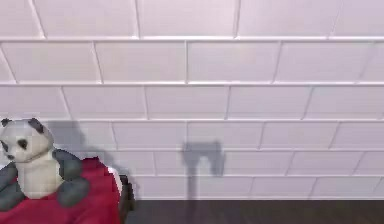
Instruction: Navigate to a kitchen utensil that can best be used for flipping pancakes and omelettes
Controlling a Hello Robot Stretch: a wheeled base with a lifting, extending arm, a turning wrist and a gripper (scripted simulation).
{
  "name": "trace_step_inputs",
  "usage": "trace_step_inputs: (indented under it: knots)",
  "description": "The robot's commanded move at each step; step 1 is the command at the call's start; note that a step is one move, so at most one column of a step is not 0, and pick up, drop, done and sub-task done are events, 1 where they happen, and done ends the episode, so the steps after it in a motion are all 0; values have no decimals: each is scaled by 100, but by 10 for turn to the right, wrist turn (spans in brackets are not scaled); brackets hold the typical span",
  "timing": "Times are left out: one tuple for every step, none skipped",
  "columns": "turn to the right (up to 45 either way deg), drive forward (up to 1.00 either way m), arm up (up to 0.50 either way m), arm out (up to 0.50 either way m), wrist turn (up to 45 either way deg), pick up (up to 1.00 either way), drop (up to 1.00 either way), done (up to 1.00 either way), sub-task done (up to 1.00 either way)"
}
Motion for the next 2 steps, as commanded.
trace_step_inputs:
  knots:
    - [450,0,0,0,0,0,0,0,0]
    - [450,0,0,0,0,0,0,0,0]
